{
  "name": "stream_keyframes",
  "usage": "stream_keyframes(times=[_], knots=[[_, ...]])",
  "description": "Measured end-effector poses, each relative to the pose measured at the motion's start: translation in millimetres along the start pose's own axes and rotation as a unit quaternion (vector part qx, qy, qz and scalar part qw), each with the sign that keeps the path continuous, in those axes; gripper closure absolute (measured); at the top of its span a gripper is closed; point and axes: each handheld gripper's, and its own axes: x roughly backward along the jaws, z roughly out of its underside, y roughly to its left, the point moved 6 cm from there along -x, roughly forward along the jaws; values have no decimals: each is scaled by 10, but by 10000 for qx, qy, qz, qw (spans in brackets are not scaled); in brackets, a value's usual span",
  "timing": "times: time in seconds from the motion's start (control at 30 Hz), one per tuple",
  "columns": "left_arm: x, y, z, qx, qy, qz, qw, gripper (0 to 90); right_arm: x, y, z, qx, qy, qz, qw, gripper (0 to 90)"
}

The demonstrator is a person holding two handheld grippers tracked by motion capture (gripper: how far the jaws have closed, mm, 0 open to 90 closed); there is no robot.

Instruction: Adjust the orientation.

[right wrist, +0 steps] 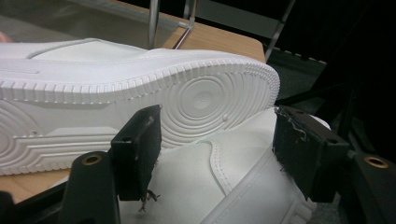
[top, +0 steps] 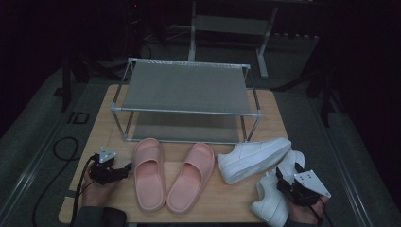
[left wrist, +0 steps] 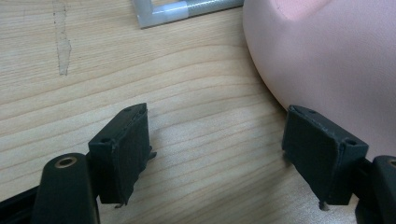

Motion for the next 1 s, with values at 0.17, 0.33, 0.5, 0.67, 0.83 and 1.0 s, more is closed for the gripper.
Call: stream_keyframes(times=[0.17, 0.33, 0.5, 0.67, 0.83, 1.0], knots=[[69, 32, 12, 118, 101, 3, 9999, 422, 4, -2, -3, 73, 74, -38, 9999, 295], [154, -7, -4, 207, 127, 254, 9994, 451, 42, 11, -60, -38, 4, -258, 9997, 525], [320, -88, -61, 111, 0, 387, 9992, 501, 38, 27, -47, -139, 18, -437, 9989, 636], [548, -189, -147, 105, -127, 743, 9971, 627, -3, 64, 0, -183, 91, -536, 9984, 641], [772, -311, -239, -55, -295, 994, 9946, 735, -2, 59, 3, -253, 64, -574, 9980, 631], [879, -512, -254, -362, -236, 1258, 9911, 893, -3, 59, 6, -288, 37, -612, 9977, 626]])
